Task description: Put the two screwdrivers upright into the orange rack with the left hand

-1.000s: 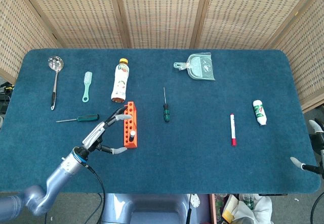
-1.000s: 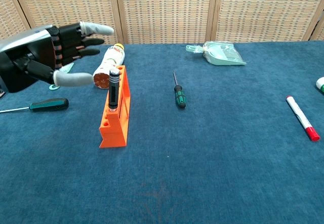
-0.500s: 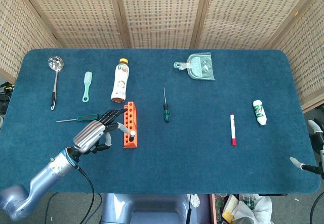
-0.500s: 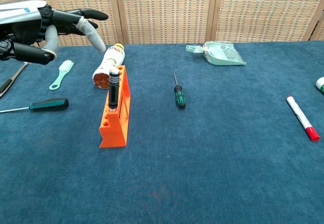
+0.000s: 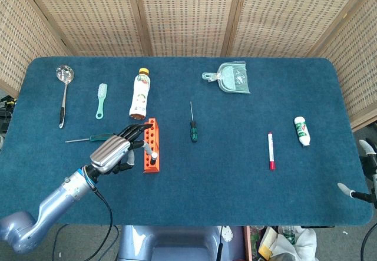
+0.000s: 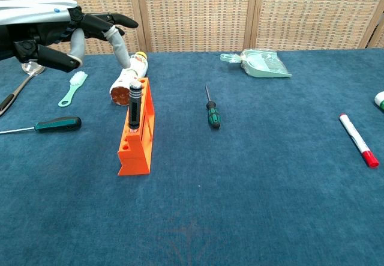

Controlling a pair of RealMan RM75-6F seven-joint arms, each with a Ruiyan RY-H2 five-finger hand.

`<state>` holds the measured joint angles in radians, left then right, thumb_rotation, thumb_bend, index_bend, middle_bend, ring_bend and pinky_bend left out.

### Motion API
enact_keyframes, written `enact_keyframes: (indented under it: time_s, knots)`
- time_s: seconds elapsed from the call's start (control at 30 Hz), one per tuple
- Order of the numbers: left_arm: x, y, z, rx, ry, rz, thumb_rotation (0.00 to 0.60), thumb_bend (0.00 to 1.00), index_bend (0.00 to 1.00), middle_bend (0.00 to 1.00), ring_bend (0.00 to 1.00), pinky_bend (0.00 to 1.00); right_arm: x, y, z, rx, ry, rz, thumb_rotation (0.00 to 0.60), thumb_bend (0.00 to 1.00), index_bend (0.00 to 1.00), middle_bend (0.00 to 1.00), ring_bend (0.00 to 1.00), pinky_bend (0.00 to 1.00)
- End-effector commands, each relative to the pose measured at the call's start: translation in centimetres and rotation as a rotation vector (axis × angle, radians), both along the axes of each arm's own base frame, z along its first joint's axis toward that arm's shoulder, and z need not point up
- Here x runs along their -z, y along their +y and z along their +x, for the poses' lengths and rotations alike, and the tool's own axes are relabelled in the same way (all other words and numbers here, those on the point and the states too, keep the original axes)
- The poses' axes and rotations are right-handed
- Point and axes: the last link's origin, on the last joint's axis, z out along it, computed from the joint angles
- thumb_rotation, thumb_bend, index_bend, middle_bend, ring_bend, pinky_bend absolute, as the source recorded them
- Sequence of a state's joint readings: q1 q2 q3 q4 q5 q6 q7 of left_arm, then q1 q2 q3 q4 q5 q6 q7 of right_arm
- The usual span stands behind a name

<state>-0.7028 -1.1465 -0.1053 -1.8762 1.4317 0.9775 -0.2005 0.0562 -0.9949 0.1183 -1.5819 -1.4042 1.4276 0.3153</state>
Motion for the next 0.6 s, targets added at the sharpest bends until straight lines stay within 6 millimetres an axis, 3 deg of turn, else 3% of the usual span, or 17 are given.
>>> enact_keyframes:
  time_s: [0.03,0.33,0.6]
  knots:
    - [0.3,0.3,0.4,0.002,-0.003,0.001,0.600,1.00,0.42,0.00,0.00,0.00,0.0,0.0,0.0,0.000,0.000,0.001,0.600,0.00,0.00,0.00,0.00,0.00]
    - [2.0,0.9,0.6,-0.004,0.043,-0.007,0.600,1.00,0.42,0.00,0.00,0.00,0.1,0.0,0.0,0.001,0.003,0.002,0.600,0.00,0.00,0.00,0.00,0.00]
    - [2.2,0.8,0.7,-0.007,0.042,-0.006,0.600,1.00,0.42,0.00,0.00,0.00,0.0,-0.1,-0.1,0.003,-0.001,0.001,0.600,0.00,0.00,0.00,0.00,0.00]
